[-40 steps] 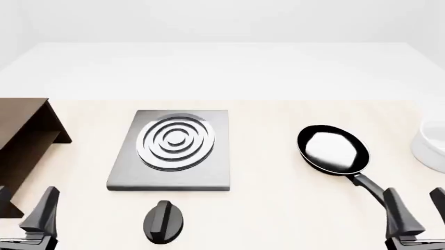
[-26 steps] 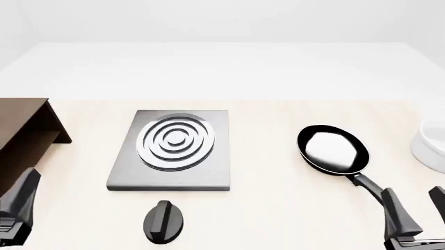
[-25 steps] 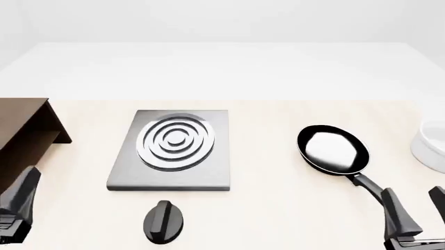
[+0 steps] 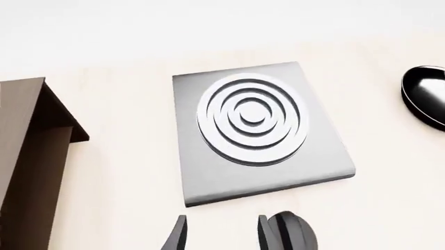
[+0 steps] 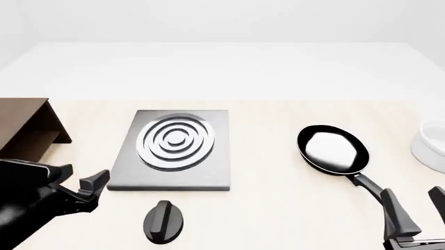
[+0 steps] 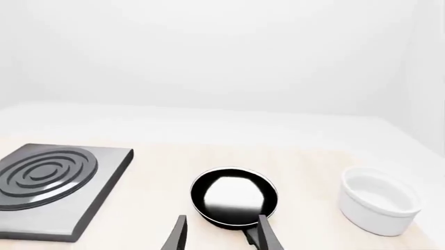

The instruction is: Turn on the stove and put the frying pan on it.

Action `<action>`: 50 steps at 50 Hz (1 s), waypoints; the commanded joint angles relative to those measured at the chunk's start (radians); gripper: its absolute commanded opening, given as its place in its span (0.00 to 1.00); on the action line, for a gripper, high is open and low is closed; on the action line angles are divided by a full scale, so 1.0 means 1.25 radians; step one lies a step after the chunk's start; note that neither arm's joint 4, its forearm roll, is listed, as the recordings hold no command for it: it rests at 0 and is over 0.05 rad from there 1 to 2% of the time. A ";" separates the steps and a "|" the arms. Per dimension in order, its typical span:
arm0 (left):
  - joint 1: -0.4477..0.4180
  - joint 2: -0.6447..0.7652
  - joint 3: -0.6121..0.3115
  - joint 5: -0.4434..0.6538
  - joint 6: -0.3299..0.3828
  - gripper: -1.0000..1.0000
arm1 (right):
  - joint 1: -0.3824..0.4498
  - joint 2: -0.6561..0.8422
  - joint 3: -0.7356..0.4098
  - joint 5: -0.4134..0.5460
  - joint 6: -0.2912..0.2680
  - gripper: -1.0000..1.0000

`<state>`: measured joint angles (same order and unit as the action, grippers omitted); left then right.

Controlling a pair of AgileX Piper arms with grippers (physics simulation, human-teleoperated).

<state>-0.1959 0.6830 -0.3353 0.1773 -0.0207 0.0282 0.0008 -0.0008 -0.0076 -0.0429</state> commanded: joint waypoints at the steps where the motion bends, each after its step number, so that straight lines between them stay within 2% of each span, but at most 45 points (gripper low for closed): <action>1: -0.025 0.106 0.053 -0.066 -0.019 1.00 | -0.008 0.001 0.000 0.002 -0.012 1.00; 6: -0.031 0.107 0.068 -0.066 -0.018 1.00 | -0.013 0.001 0.000 0.005 -0.013 1.00; 17: -0.067 0.140 0.138 -0.126 -0.047 1.00 | -0.013 0.001 0.001 0.010 -0.017 1.00; 22: -0.079 0.205 0.160 -0.198 -0.075 1.00 | -0.012 0.001 0.001 0.011 -0.018 1.00; 25: -0.079 0.281 0.175 -0.276 -0.078 1.00 | -0.012 0.001 0.001 0.010 -0.017 1.00; 26: -0.084 0.308 0.180 -0.300 -0.096 1.00 | -0.013 0.002 0.001 0.010 -0.018 1.00; 28: -0.088 0.330 0.183 -0.323 -0.091 1.00 | -0.013 0.002 0.001 0.010 -0.017 1.00; 30: -0.103 0.353 0.186 -0.341 -0.116 1.00 | -0.013 0.001 0.001 0.011 -0.017 1.00; 31: -0.135 0.379 0.191 -0.365 -0.167 1.00 | -0.011 0.001 0.001 0.010 -0.014 1.00; 35: -0.123 0.411 0.201 -0.403 -0.165 1.00 | -0.012 0.001 0.001 0.012 -0.014 1.00; 38: -0.155 0.457 0.211 -0.448 -0.207 1.00 | -0.013 0.002 0.001 0.012 -0.015 1.00; 39: -0.177 0.489 0.217 -0.478 -0.244 1.00 | -0.012 0.002 0.001 0.011 -0.015 1.00; 40: -0.177 0.496 0.217 -0.485 -0.244 1.00 | -0.012 0.002 0.001 0.011 -0.015 1.00; 44: -0.228 0.532 0.233 -0.542 -0.337 1.00 | -0.013 0.003 0.001 0.012 -0.015 1.00; 45: -0.277 0.558 0.251 -0.588 -0.403 1.00 | -0.014 0.003 0.001 0.012 -0.015 1.00; 46: -0.280 0.563 0.252 -0.594 -0.406 1.00 | -0.014 0.003 0.001 0.013 -0.014 1.00; 48: -0.328 0.594 0.268 -0.652 -0.488 1.00 | -0.016 0.002 0.001 0.015 -0.016 1.00; 49: -0.328 0.596 0.268 -0.654 -0.488 1.00 | -0.016 0.002 0.001 0.015 -0.016 1.00; 50: -0.349 0.591 0.268 -0.656 -0.513 1.00 | -0.016 0.002 0.001 0.016 -0.015 1.00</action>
<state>-0.4737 1.2960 -0.0514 -0.4600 -0.4195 0.0114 0.0032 -0.0002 0.0081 -0.0619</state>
